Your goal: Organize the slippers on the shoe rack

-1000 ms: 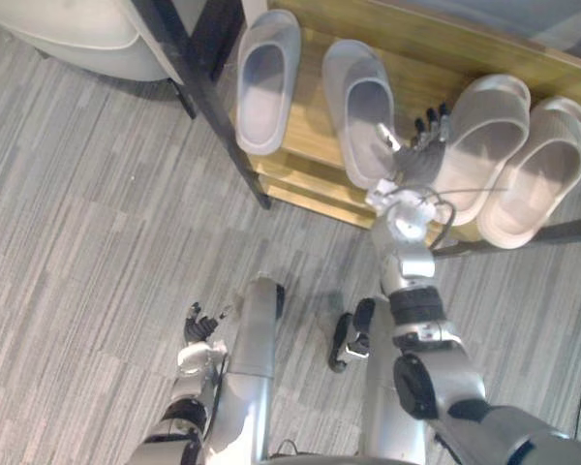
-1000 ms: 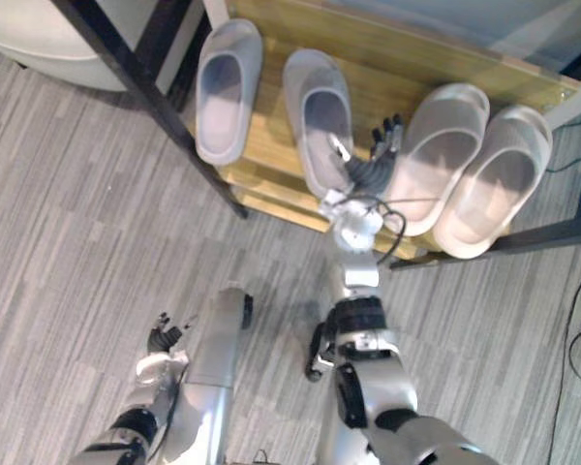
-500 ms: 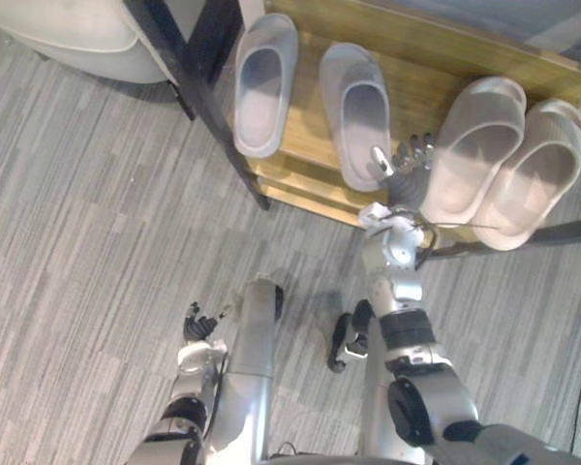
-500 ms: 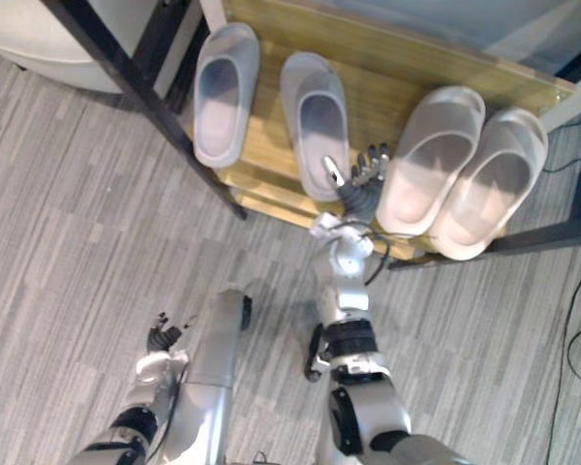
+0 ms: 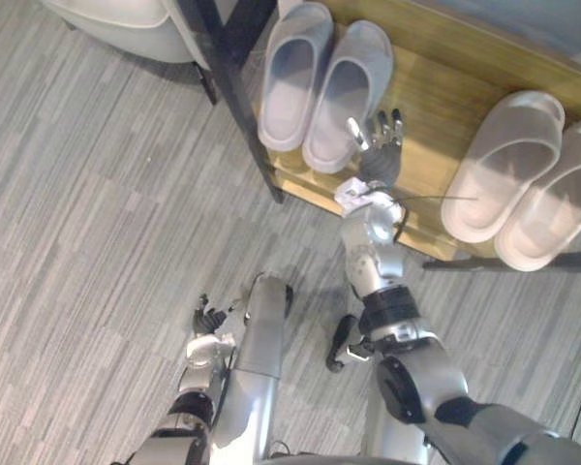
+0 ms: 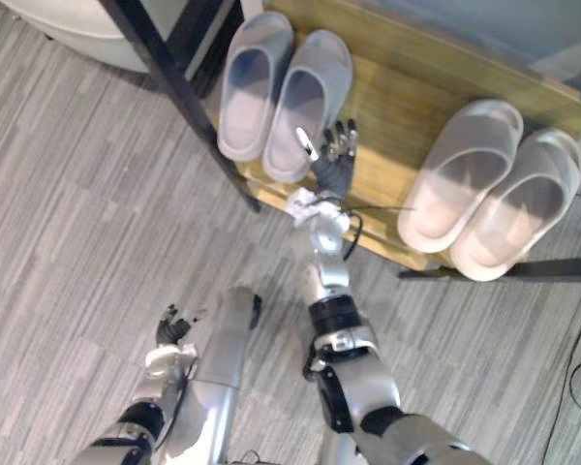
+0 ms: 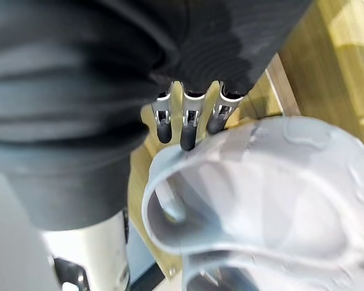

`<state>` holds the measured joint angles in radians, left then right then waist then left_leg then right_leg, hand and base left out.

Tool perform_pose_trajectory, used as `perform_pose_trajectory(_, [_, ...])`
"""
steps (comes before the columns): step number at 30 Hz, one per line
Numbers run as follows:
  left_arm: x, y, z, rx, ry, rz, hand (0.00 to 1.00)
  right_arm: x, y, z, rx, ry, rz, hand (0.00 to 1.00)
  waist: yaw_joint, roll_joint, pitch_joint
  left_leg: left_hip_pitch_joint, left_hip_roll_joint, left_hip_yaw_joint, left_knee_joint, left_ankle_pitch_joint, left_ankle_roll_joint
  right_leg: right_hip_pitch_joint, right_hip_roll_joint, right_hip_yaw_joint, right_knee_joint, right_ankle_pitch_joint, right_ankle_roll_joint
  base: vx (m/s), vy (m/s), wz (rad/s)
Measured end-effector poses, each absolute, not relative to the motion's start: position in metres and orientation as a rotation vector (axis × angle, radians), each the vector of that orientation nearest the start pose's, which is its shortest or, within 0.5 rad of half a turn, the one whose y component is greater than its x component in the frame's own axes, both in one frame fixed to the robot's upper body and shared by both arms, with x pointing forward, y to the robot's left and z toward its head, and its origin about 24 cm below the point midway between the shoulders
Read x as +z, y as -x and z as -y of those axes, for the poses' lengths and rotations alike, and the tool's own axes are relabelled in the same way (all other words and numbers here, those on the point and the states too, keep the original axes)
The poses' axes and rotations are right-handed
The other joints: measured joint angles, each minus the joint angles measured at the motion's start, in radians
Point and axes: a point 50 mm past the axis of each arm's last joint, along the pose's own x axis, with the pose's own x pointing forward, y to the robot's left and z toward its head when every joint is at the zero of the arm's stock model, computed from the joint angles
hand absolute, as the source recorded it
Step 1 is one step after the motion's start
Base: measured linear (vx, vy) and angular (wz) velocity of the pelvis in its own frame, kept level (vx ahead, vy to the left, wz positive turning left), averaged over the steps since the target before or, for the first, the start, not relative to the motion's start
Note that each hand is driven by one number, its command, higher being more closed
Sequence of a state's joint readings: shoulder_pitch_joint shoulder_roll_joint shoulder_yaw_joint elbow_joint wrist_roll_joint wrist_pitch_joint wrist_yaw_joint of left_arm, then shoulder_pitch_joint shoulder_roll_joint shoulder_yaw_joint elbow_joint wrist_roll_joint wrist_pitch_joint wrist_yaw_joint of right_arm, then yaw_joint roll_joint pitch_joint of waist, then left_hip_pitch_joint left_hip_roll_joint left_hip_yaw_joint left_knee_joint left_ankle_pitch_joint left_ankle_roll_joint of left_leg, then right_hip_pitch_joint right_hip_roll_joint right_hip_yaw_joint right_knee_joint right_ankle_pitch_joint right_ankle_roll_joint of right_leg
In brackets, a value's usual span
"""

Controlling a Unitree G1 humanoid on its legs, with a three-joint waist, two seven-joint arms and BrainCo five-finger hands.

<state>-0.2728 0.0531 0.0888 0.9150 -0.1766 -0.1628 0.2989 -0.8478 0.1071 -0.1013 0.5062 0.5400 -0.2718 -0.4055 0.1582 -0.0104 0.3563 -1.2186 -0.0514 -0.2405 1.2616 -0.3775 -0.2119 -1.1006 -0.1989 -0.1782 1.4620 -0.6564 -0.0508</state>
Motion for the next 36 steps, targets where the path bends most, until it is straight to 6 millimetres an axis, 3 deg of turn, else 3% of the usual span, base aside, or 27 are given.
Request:
perform_pose_trajectory(11, [-0.073,-0.258,-0.182,0.392,0.064,-0.495,0.0,0.202,-0.383,0.109,-0.2,-0.751,0.37,0.0,0.004,0.006,0.003,-0.016,-0.002,-0.013,-0.018,0.022,-0.013,-0.019,-0.006,-0.015,0.002,0.001,-0.005,-0.01,-0.014,0.04])
perform_pose_trajectory(15, [-0.073,-0.257,-0.183,0.395,0.072,-0.496,0.0,0.203,-0.384,0.111,-0.191,-0.677,0.372,0.0,-0.001,0.006,0.004,-0.006,0.008,-0.005,-0.017,0.023,-0.013,-0.01,-0.004,-0.01,0.0,0.007,-0.014,0.01,0.006,-0.03])
perform_pose_trajectory(18, [-0.074,-0.255,-0.185,0.399,0.076,-0.5,0.0,0.192,-0.378,0.111,-0.183,-0.579,0.369,0.0,-0.007,0.008,0.008,0.05,0.029,0.008,-0.03,0.022,-0.012,0.051,0.007,-0.01,-0.027,0.009,-0.007,0.02,0.002,-0.11])
perform_pose_trajectory(23, [-0.086,-0.237,-0.195,0.429,0.078,-0.543,0.0,0.164,-0.355,0.114,-0.176,-0.468,0.369,0.0,-0.033,0.004,0.012,0.207,0.064,0.043,-0.131,0.031,0.005,0.192,0.029,0.005,-0.137,0.035,0.016,0.04,-0.007,-0.16])
perform_pose_trajectory(27, [-0.09,-0.23,-0.2,0.435,0.075,-0.557,0.0,0.135,-0.323,0.122,-0.177,-0.349,0.359,0.0,-0.054,-0.005,0.01,0.356,0.094,0.076,-0.227,0.038,0.019,0.329,0.052,0.018,-0.246,0.068,0.027,0.06,0.018,-0.25])
perform_pose_trajectory(30, [-0.095,-0.224,-0.188,0.338,0.038,-0.576,0.0,0.117,-0.298,0.121,-0.142,-0.266,0.35,0.0,-0.069,-0.014,0.004,0.486,0.113,0.12,-0.324,0.048,0.038,0.438,0.059,0.034,-0.347,0.106,0.018,0.1,0.057,-0.31])
perform_pose_trajectory(32, [-0.104,-0.21,-0.184,0.281,-0.005,-0.616,0.0,0.095,-0.276,0.12,-0.113,-0.211,0.298,0.0,-0.09,-0.029,-0.04,0.592,0.127,0.158,-0.44,0.075,0.053,0.531,0.062,0.046,-0.46,0.142,0.031,0.12,0.044,-0.2])
perform_pose_trajectory(36, [-0.116,-0.191,-0.171,0.2,-0.04,-0.676,0.0,0.064,-0.242,0.131,-0.101,-0.109,0.197,0.0,-0.103,-0.039,-0.101,0.751,0.134,0.212,-0.599,0.112,0.079,0.679,0.065,0.058,-0.629,0.199,0.059,0.18,0.088,-0.14])
